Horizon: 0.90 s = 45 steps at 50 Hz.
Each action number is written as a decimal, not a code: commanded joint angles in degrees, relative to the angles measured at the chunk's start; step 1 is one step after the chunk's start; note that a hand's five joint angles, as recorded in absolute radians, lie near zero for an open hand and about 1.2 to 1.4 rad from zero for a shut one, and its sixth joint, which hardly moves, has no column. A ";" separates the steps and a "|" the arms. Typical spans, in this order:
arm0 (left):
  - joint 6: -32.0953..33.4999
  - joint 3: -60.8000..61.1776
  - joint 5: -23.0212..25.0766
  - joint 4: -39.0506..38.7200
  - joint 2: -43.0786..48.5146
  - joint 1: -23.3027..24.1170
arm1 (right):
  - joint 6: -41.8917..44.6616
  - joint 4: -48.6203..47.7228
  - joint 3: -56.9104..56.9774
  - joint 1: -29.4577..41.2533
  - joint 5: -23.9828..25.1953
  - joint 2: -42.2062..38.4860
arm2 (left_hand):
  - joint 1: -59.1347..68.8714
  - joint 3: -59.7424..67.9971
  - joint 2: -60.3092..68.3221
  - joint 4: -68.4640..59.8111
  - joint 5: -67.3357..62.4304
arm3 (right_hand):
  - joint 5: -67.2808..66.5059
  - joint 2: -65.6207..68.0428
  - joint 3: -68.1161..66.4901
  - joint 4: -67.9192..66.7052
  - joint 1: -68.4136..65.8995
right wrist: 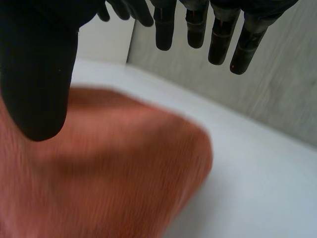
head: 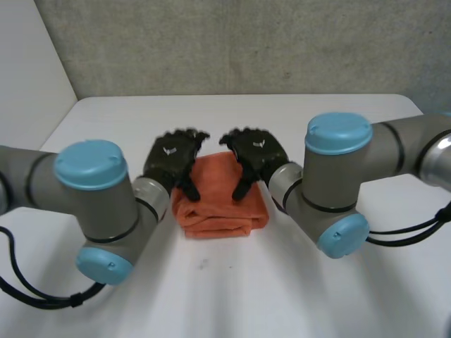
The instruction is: Fold the laundry
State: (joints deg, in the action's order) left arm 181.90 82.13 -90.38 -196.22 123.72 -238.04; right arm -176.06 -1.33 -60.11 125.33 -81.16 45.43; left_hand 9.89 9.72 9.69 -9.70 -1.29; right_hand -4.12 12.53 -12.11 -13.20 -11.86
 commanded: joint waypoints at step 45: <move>-0.32 3.92 -1.82 11.39 -31.88 -10.78 | 0.37 -1.13 -15.83 -15.38 -7.87 33.15 | 0.15 0.33 0.36 -0.35 1.24 | 4.12 -2.53 2.11 3.20 1.86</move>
State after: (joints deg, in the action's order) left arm 181.65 86.14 -92.22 -186.15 91.31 -248.52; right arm -175.79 -2.63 -73.66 111.10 -89.00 77.37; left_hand 9.89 9.49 9.42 -9.58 -1.27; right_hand -3.56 12.54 -12.11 -13.20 -11.49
